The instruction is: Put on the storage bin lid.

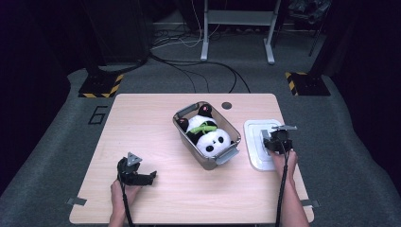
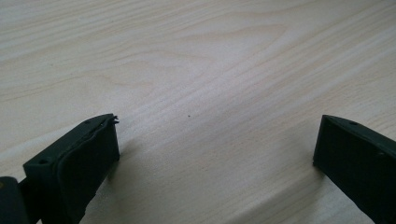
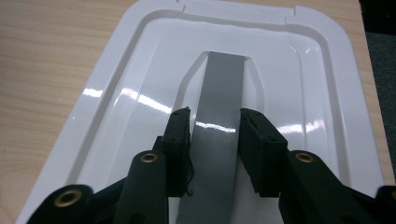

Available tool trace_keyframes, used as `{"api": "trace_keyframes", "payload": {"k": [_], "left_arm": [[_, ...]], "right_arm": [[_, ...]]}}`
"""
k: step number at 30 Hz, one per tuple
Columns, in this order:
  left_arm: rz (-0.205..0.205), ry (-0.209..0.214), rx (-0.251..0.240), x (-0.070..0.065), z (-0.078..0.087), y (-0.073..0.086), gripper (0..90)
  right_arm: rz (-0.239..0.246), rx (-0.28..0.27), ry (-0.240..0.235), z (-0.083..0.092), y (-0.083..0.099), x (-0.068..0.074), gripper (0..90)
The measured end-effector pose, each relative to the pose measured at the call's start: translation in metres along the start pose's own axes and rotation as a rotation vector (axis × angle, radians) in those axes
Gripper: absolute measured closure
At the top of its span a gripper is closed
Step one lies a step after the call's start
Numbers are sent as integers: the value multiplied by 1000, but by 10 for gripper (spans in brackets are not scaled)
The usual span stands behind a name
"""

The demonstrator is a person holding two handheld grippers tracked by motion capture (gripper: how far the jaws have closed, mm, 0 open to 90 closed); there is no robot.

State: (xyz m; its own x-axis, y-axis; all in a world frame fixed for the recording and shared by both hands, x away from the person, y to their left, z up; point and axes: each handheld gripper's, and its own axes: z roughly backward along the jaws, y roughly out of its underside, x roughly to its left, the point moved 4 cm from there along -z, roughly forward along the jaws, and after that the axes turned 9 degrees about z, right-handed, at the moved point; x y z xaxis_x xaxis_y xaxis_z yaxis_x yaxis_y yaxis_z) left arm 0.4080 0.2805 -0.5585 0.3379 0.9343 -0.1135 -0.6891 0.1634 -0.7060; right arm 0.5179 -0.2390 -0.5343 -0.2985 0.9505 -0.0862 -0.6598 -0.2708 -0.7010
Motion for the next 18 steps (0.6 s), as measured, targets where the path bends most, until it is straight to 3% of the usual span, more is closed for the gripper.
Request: {"api": "trace_keyframes", "payload": {"k": [3, 11, 18], "left_arm": [[0, 0, 0, 0, 0, 0, 0], [-4, 2, 1, 0, 0, 0, 0], [-3, 2, 1, 0, 0, 0, 0]], "right_arm": [[1, -11, 19, 0, 0, -1, 666], [-28, -14, -16, 5, 1, -3, 671], [-47, -40, -28, 19, -5, -7, 671]]}}
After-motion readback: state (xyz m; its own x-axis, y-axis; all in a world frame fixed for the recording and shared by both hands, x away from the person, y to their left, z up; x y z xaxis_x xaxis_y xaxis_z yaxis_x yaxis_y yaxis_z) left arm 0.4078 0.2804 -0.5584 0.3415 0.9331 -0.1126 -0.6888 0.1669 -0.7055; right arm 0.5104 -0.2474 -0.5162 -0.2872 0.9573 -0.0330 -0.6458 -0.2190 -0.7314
